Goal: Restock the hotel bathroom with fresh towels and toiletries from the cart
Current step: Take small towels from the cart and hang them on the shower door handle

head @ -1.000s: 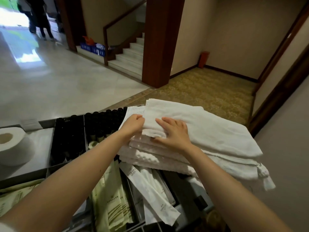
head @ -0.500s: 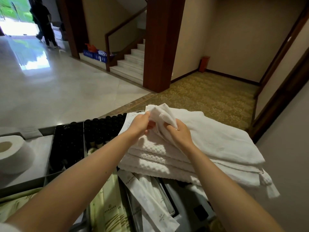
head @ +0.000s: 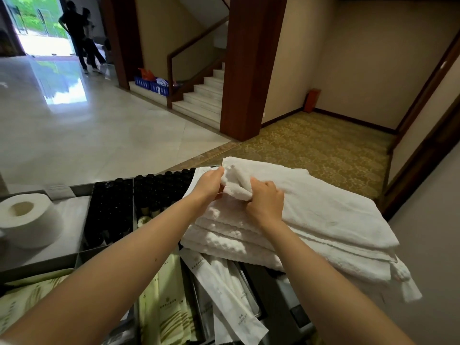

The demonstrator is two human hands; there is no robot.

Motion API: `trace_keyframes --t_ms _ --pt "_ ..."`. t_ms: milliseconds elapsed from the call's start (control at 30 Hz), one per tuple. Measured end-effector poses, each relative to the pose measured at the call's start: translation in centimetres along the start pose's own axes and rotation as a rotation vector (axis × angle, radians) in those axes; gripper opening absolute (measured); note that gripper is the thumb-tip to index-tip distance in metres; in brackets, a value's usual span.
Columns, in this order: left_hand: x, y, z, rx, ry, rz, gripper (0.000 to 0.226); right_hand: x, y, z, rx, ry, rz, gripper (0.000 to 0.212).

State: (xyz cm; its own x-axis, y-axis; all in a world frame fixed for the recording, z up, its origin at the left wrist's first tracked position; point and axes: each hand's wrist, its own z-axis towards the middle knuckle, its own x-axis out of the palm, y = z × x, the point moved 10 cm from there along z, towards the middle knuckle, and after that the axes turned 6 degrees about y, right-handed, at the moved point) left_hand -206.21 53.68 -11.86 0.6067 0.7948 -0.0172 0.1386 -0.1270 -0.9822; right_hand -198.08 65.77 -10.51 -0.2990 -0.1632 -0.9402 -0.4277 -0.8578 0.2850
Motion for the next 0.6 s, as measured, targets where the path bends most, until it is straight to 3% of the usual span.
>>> trace_keyframes --t_ms 100,200,267,600 --pt "0.0 0.3 -0.3 0.012 0.000 0.036 0.027 -1.0 -1.8 0.0 0.098 -0.015 0.183 0.027" --pt "0.8 0.4 -0.7 -0.004 0.048 0.161 0.052 -2.0 -3.6 -1.2 0.213 -0.007 0.496 0.025" --pt "2.3 -0.3 -1.4 0.048 0.129 0.216 0.053 -2.5 -4.3 -2.4 0.283 -0.012 0.656 0.027" --pt "6.6 -3.1 -6.9 0.245 0.241 0.305 0.054 -7.3 -6.0 -12.2 0.565 -0.152 1.097 0.037"
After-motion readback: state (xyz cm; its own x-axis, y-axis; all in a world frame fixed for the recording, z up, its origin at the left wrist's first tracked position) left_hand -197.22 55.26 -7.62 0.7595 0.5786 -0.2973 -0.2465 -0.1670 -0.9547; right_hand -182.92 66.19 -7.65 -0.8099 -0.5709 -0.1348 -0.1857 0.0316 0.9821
